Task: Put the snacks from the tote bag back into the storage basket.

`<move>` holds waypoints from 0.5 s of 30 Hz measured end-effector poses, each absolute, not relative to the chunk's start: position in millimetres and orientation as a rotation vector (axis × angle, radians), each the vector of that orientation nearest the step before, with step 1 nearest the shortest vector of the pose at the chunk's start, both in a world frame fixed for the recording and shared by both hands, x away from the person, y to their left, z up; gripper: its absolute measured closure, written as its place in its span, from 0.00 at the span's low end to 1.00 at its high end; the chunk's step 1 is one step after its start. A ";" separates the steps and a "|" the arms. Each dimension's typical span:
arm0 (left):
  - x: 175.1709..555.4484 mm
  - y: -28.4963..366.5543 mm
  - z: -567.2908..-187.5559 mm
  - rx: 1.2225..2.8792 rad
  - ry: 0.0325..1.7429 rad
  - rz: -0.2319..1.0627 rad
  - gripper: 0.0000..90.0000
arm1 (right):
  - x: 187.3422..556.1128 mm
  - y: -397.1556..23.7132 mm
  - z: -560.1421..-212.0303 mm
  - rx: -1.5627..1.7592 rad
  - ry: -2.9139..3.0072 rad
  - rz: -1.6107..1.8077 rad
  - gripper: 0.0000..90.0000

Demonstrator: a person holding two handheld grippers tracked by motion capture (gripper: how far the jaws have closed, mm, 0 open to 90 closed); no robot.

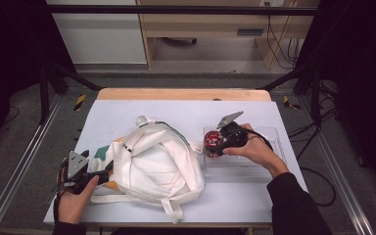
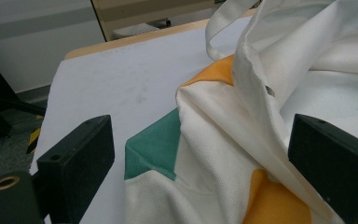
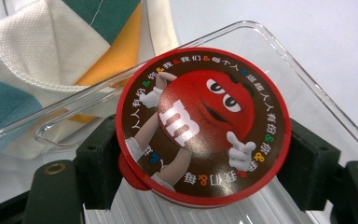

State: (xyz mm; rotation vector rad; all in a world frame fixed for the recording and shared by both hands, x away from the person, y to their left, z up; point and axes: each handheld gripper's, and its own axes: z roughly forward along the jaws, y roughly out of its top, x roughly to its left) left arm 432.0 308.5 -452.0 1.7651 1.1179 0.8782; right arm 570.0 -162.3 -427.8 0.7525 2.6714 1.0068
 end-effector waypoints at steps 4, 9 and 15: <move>432.0 308.5 -452.0 1.765 1.118 0.878 0.08 | 569.9 -161.7 -428.6 0.754 2.677 0.999 0.29; 431.9 308.6 -451.9 1.765 1.118 0.878 0.08 | 569.9 -161.6 -428.9 0.754 2.678 1.000 0.29; 431.8 308.6 -451.9 1.766 1.117 0.878 0.08 | 569.5 -160.8 -429.4 0.761 2.682 0.991 0.29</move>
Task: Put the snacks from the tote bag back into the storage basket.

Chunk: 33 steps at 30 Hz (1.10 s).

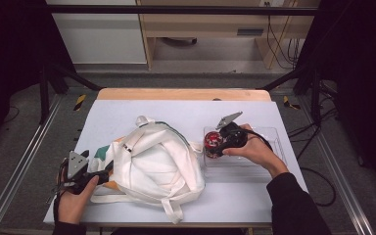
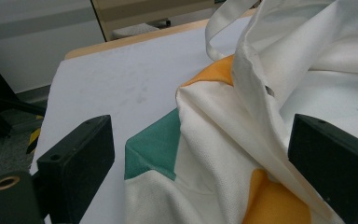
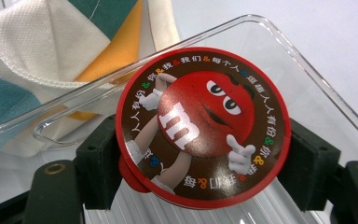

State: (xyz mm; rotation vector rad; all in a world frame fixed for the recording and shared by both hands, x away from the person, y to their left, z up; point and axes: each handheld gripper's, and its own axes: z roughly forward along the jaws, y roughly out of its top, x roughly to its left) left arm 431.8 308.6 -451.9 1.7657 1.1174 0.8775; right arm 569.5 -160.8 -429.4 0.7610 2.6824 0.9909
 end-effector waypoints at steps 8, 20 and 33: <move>431.7 308.3 -451.8 1.767 1.117 0.877 0.08 | 568.1 -160.7 -430.3 0.764 2.682 0.988 0.29; 431.9 308.2 -452.1 1.770 1.117 0.874 0.08 | 566.0 -158.9 -430.1 0.758 2.681 0.954 0.29; 432.0 308.4 -452.3 1.770 1.119 0.870 0.08 | 565.8 -159.1 -427.7 0.788 2.679 0.954 0.27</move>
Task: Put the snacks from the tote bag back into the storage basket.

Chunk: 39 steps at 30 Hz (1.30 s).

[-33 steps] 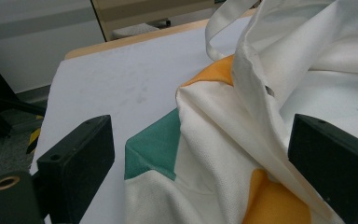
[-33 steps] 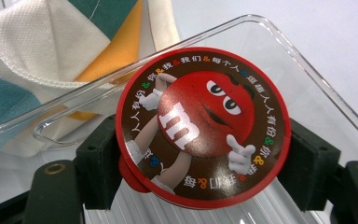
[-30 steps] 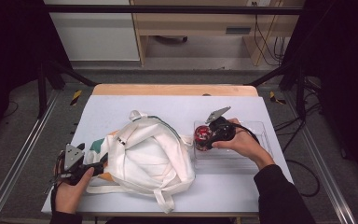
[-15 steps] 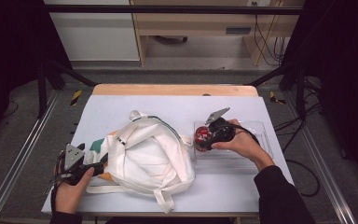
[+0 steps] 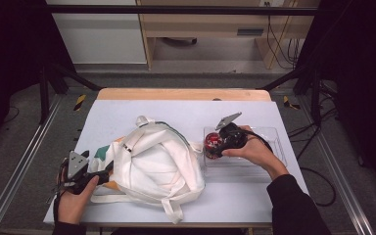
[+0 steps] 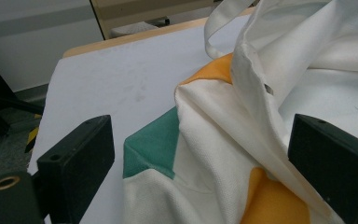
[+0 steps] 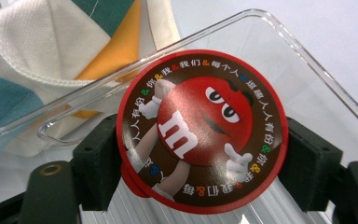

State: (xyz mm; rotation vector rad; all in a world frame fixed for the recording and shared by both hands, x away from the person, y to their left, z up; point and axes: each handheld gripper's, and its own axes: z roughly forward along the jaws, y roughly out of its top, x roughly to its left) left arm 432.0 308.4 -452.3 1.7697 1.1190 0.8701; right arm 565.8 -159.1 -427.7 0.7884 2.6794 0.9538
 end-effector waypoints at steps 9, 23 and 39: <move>432.3 308.5 -452.5 1.771 1.119 0.866 0.08 | 562.9 -158.9 -425.6 0.802 2.680 0.964 0.17; 431.7 307.8 -452.3 1.772 1.118 0.872 0.08 | 542.3 -169.0 -400.5 0.824 2.613 0.973 0.11; 431.1 307.8 -452.2 1.768 1.121 0.879 0.07 | 512.6 -167.0 -365.8 0.919 2.427 1.102 0.08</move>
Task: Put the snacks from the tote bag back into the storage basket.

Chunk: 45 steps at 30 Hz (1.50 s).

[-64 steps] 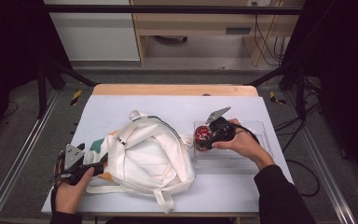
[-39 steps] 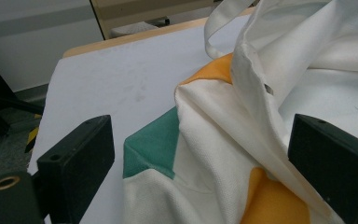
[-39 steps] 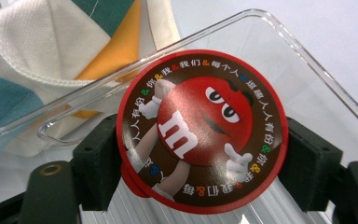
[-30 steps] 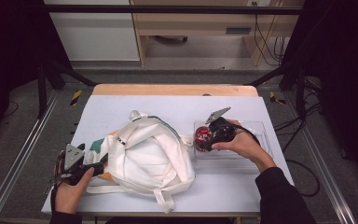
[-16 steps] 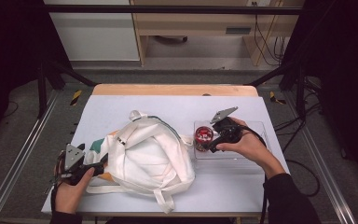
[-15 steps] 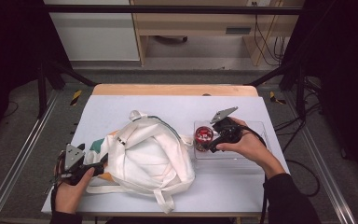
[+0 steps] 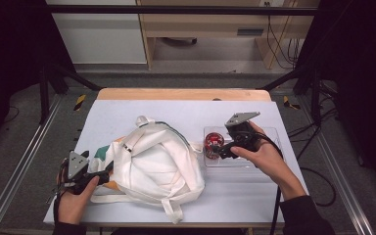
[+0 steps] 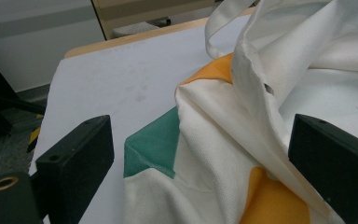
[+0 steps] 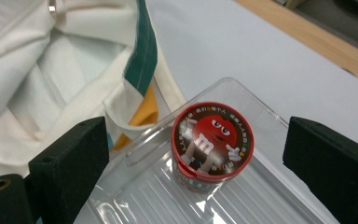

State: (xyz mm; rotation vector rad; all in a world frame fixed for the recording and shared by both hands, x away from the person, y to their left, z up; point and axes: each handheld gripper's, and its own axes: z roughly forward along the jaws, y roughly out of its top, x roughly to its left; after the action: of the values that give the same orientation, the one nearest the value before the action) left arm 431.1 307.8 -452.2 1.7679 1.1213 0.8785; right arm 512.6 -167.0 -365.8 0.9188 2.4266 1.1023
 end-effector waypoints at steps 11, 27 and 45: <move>429.9 306.0 -451.5 1.769 1.113 0.888 0.07 | 484.7 -161.7 -351.5 1.053 2.292 1.137 0.08; 429.8 306.3 -450.5 1.762 1.107 0.884 0.07 | 467.8 -159.9 -349.7 1.168 2.165 1.123 0.07; 430.7 303.9 -450.1 1.768 1.096 0.880 0.07 | 459.6 -200.9 -355.3 1.308 2.005 1.002 0.08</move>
State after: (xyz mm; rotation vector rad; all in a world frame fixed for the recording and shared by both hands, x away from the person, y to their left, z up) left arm 430.7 303.9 -450.1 1.7675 1.0957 0.8805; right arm 459.6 -200.9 -355.3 1.3077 2.0052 1.0019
